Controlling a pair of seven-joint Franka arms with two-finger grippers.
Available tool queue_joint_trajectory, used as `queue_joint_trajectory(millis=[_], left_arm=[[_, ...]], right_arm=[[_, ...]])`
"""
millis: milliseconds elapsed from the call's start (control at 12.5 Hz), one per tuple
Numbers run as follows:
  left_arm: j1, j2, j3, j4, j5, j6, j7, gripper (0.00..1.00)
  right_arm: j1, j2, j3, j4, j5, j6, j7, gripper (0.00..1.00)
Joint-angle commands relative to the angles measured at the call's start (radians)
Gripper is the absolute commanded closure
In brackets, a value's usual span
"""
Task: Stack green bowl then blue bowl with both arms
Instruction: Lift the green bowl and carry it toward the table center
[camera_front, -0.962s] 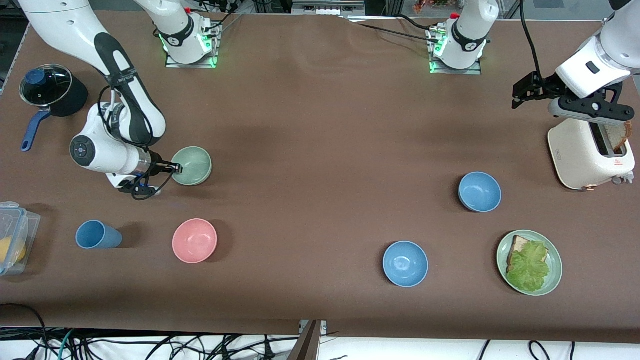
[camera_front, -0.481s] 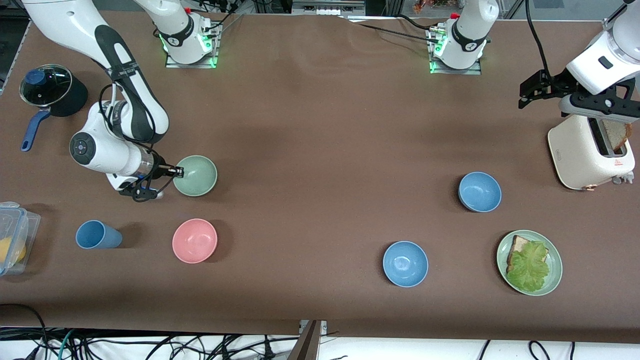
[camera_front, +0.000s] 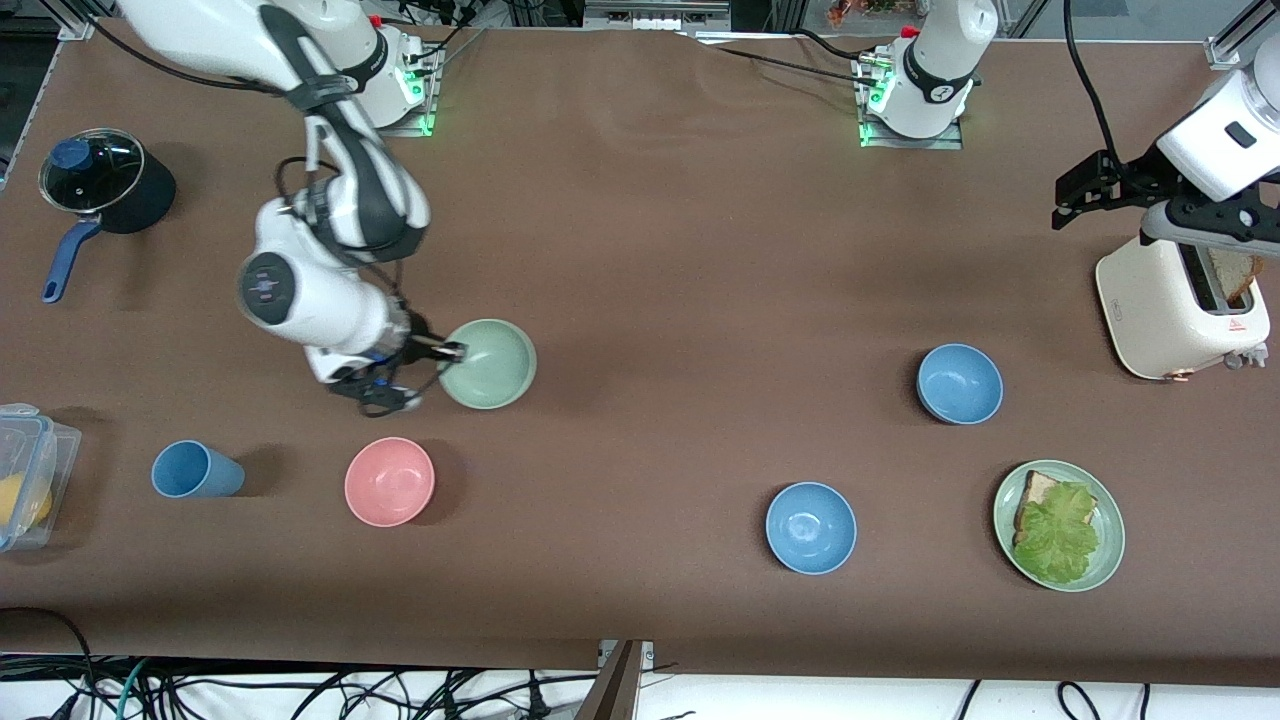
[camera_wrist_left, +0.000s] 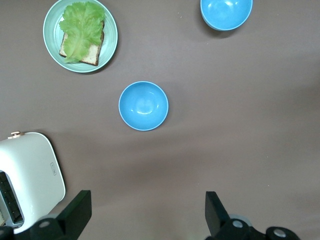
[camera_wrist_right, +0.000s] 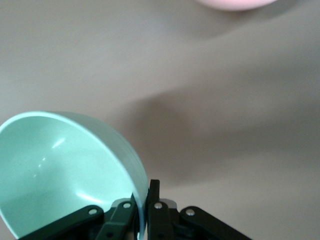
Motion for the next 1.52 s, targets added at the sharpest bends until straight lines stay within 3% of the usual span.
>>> queue_joint_trajectory(millis=[0, 321, 561, 1203, 1283, 1363, 1443], left_arm=[[0.011, 0.035, -0.007, 0.055, 0.029, -0.040, -0.008, 0.00], [0.011, 0.035, -0.008, 0.054, 0.029, -0.055, -0.009, 0.00], [0.009, 0.030, -0.025, 0.052, 0.031, -0.080, -0.010, 0.00], [0.038, 0.033, -0.019, 0.060, 0.012, -0.006, 0.001, 0.00], [0.040, 0.035, -0.019, 0.058, 0.011, -0.003, 0.001, 0.00], [0.046, 0.042, -0.018, 0.054, 0.011, -0.003, 0.001, 0.00], [0.051, 0.044, -0.018, 0.054, 0.011, -0.003, 0.002, 0.00]], right_arm=[[0.106, 0.137, -0.007, 0.179, 0.009, -0.014, 0.165, 1.00], [0.232, 0.245, -0.007, 0.304, 0.011, 0.024, 0.281, 1.00], [0.298, 0.278, -0.002, 0.305, 0.082, 0.101, 0.298, 1.00], [0.378, 0.358, -0.004, 0.305, 0.078, 0.187, 0.243, 1.00], [0.376, 0.360, -0.004, 0.307, 0.081, 0.187, 0.238, 0.87], [0.375, 0.358, -0.004, 0.305, 0.081, 0.187, 0.232, 0.29], [0.373, 0.354, -0.004, 0.307, 0.080, 0.185, 0.223, 0.01]])
